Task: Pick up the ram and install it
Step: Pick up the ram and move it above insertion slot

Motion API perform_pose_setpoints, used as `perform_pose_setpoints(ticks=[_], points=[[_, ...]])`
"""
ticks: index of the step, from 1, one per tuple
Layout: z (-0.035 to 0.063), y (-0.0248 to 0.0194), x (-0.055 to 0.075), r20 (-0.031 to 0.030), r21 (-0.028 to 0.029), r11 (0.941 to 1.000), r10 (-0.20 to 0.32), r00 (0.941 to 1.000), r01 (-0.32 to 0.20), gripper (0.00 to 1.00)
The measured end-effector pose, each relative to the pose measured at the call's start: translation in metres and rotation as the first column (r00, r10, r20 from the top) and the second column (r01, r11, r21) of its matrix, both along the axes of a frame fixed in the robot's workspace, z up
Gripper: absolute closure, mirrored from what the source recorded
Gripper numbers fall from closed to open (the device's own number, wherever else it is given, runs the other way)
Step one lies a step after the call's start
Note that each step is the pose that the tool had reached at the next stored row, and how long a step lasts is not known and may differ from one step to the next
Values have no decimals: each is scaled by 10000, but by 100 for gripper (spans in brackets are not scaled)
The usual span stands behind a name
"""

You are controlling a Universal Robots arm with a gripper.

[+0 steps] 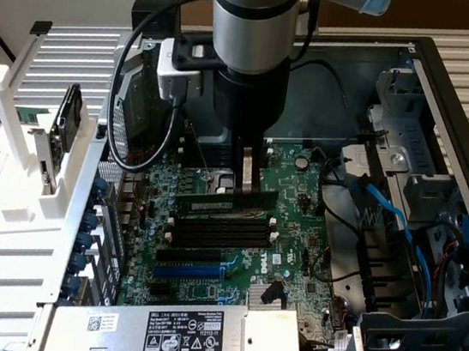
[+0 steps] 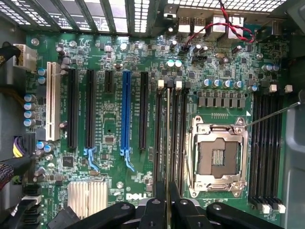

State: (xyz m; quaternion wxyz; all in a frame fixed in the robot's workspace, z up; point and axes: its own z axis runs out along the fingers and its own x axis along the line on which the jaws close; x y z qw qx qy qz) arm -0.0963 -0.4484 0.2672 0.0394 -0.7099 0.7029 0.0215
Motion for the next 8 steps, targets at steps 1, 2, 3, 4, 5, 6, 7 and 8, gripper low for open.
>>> perform_pose_setpoints(ticks=[1, 2, 3, 4, 5, 6, 7, 8], points=[[-5, 0, 0, -1, -1, 10000, 1, 10000, -1, 86], [-9, -1, 0, -1, -2, 10000, 14, 10000, -14, 86], [-14, -1, 0, -2, 0, 10000, 37, 10000, -37, 86], [-18, -1, 0, -2, 1, 10000, 67, 10000, -67, 86], [-23, -1, -1, -1, 4, 9999, 100, 9999, -100, 86], [-26, -1, -1, -1, 4, 9999, 134, 9999, -134, 86], [-29, -1, -1, -2, 4, 9999, 166, 9999, -166, 86], [-31, -1, -1, -2, 3, 9998, 184, 9998, -184, 86]])
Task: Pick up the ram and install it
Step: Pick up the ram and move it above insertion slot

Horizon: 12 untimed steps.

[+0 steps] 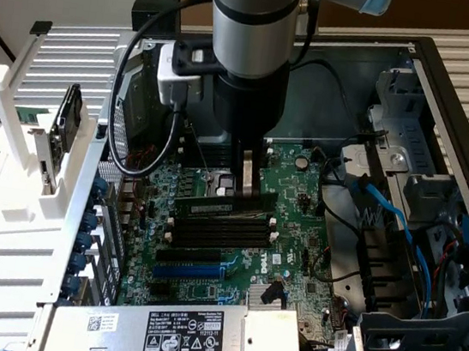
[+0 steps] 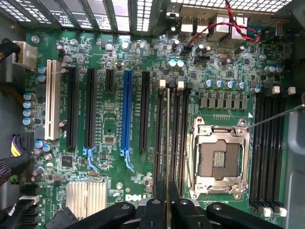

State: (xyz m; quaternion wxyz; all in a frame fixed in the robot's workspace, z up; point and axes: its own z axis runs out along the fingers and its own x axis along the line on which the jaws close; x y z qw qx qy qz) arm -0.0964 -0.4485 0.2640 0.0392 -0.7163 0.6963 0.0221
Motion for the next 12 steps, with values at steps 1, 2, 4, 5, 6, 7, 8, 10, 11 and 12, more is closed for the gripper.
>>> perform_pose_setpoints(ticks=[1, 2, 4, 5, 6, 7, 8, 10, 11, 12], points=[[-1, 0, 0, 0, 0, 10000, 1, 10000, -1, 86], [-2, -2, 0, 1, 3, 10000, 2, 10000, -2, 86], [-6, -2, 0, 1, 4, 10000, 2, 10000, -2, 86], [-13, -2, 0, 2, 7, 10000, 2, 10000, -2, 86], [-18, -3, 0, 1, 5, 10000, 2, 10000, -2, 86], [-25, -3, 0, 1, 4, 10000, 2, 10000, -2, 86], [-33, -3, 0, 1, 4, 10000, 2, 10000, -2, 86], [-49, -3, 0, 1, 4, 10000, 2, 10000, -2, 86], [-59, -3, -2, 0, 3, 10000, 2, 10000, -2, 86], [-69, -1, -5, 1, 4, 10000, 2, 10000, -2, 86]])
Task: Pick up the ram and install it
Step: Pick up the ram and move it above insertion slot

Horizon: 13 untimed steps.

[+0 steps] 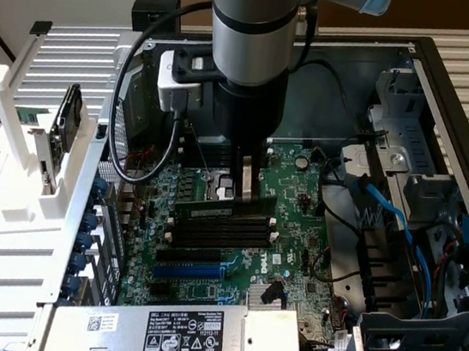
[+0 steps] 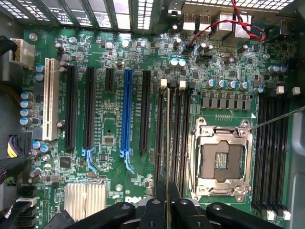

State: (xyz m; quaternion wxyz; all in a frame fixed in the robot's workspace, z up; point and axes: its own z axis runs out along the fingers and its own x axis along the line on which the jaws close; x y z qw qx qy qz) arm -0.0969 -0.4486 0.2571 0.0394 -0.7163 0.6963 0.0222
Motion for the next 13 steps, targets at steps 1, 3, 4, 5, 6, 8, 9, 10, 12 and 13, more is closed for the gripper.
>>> perform_pose_setpoints(ticks=[1, 3, 4, 5, 6, 8, 9, 10, 12, 13], points=[[-7, 5, -1, 0, 0, 10000, 0, 10000, 0, 86], [-16, 16, -2, -1, -1, 10000, 0, 10000, 0, 86], [-20, 21, -2, 0, 0, 10000, 0, 10000, 0, 86], [-23, 23, -1, 0, 1, 10000, -3, 10000, 3, 86], [-26, 25, -2, 0, 1, 10000, -16, 10000, 16, 86], [-34, 26, -6, 0, 0, 10000, -57, 10000, 57, 86], [-38, 27, -7, -1, 0, 10000, -78, 10000, 78, 86], [-41, 27, -7, -1, -1, 10000, -97, 10000, 97, 86], [-46, 27, -7, -4, -1, 9999, -129, 9999, 129, 86], [-48, 27, -8, -8, -1, 9999, -139, 9999, 139, 86]])
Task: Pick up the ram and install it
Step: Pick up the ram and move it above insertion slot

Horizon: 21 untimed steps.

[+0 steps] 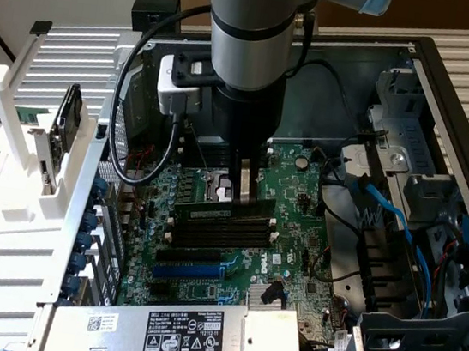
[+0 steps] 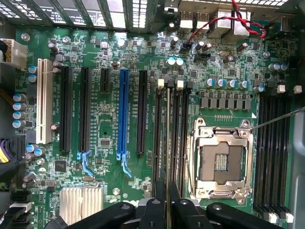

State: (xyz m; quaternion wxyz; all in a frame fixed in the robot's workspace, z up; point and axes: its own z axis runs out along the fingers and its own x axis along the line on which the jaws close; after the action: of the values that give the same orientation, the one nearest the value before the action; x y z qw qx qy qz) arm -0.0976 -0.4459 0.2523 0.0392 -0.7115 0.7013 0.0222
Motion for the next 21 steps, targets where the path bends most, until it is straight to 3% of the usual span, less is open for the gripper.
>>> perform_pose_setpoints(ticks=[1, 2, 5, 9, 10, 16, 21], points=[[-1, 0, -1, -12, 1, 10000, -7, 10000, 7, 86], [-3, 1, 0, -81, 3, 10000, -9, 10000, 9, 86], [-4, 0, -1, -195, 0, 10000, -10, 9998, 10, 86], [-11, 0, 9, -220, 1, 10000, -24, 9998, 25, 86], [-14, -1, 25, -267, 3, 10000, -56, 9996, 56, 86], [-26, -40, 46, -278, 43, 9999, -102, 9996, 103, 86], [-44, -42, 47, -282, 77, 9997, -222, 9994, 224, 86]])
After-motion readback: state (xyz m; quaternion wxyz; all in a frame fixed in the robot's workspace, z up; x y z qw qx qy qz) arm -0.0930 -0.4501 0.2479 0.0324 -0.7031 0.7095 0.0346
